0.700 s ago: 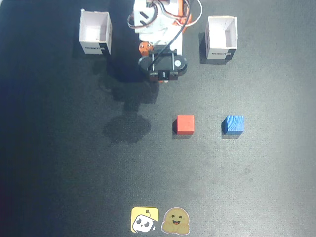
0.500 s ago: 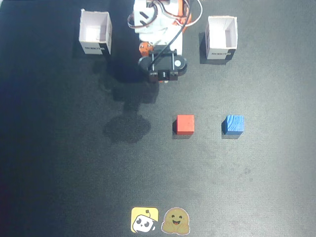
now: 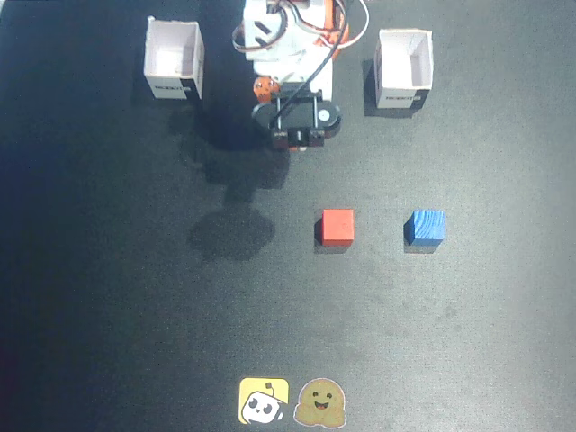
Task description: Put the red cube in the right box and the blue cube in the left box.
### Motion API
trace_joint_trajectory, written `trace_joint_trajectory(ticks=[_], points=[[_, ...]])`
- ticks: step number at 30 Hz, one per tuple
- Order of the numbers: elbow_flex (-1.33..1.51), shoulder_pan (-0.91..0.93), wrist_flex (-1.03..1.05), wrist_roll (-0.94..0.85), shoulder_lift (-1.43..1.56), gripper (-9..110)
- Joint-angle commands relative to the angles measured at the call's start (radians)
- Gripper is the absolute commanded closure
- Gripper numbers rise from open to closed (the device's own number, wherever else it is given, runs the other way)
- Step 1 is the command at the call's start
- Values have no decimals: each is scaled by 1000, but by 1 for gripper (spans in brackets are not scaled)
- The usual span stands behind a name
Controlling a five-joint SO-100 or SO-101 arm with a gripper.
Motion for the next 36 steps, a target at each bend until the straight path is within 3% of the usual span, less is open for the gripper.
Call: trace_joint_trajectory(ticks=[1, 24, 36], points=[[-6, 3, 2, 5, 11, 101], [-43, -29, -86, 58, -11, 101], [-337, -98, -233, 147, -549, 100]])
